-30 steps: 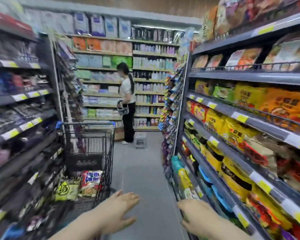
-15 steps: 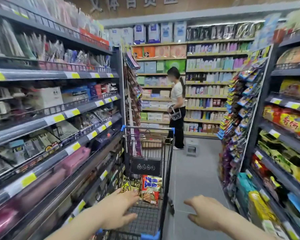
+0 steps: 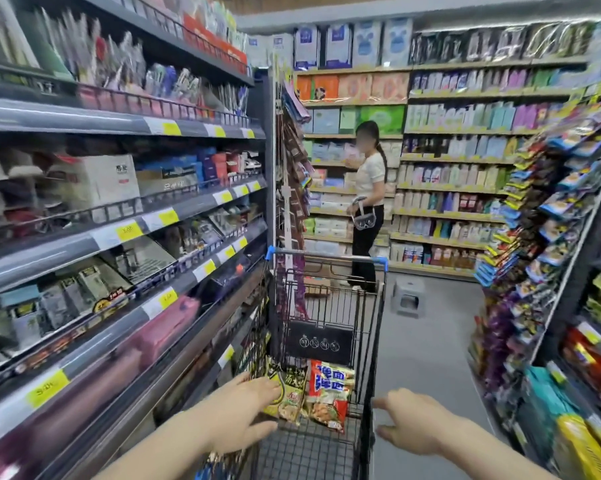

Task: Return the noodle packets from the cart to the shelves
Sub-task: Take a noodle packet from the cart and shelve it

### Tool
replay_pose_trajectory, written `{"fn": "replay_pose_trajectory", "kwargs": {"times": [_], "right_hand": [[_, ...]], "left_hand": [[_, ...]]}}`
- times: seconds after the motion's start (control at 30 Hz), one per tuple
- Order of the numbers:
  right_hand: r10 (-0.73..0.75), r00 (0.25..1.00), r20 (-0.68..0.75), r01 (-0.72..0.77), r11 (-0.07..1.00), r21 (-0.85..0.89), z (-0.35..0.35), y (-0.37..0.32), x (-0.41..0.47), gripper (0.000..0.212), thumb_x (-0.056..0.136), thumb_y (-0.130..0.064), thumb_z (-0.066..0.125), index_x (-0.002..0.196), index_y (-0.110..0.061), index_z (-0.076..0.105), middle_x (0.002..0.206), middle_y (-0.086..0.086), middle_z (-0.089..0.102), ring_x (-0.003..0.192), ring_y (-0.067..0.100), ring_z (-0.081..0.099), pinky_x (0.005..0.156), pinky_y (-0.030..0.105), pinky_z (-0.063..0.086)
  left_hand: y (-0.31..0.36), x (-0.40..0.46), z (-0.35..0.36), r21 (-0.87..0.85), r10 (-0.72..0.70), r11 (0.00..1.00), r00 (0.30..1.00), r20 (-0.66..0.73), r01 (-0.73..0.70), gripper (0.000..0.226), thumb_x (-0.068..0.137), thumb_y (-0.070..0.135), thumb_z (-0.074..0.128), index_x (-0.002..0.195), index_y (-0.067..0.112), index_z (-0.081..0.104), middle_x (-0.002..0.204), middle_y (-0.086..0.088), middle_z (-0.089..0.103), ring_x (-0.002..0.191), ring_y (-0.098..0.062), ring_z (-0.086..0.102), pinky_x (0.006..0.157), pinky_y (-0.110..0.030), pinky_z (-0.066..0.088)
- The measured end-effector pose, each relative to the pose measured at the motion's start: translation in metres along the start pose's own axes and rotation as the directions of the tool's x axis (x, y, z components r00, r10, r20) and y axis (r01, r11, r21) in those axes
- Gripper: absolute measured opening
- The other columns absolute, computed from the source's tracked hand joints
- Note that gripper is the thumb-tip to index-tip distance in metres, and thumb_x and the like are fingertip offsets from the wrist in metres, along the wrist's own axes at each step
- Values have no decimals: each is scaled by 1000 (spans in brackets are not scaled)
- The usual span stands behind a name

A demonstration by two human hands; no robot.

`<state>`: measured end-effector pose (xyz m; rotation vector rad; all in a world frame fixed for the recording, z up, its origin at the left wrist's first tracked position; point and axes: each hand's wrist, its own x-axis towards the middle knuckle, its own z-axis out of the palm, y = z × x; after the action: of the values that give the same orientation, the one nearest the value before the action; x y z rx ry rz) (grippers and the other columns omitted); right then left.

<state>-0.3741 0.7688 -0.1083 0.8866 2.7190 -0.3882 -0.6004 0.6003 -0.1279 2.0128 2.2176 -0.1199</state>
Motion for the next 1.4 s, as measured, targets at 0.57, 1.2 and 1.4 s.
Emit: {"fn": "replay_pose_trajectory", "kwargs": {"times": [0.57,1.2,1.4], "right_hand": [[31,993,114,-68,940,335,-5,32,207,36,90,-27,57,126,-24,57,131,-7,60,117,7,57,102,26,45],[303,914,270,-405,740,537,133,99,434,22,91,-15,56,112,-16,57,111,-1,67,96,13,67,87,32,56],[364,904,224,-426,726,539,185,118,476,13,96,-27,50,84,-22,54,81,-12,60,68,-4,54,58,8,45]], "left_hand": [[-133,159,-2,4,-9,1000,990,142,9,63,96,46,32,149,18,14,157,2,13,145,-11,5,115,-33,-5],[-261,304,141,-46,165,986,977,132,-160,86,73,66,1,149,27,10,157,11,12,144,-5,4,106,-31,-22],[-280,315,177,34,195,980,978,66,-198,65,92,47,2,136,29,45,141,14,46,131,-2,40,112,-44,13]]}}
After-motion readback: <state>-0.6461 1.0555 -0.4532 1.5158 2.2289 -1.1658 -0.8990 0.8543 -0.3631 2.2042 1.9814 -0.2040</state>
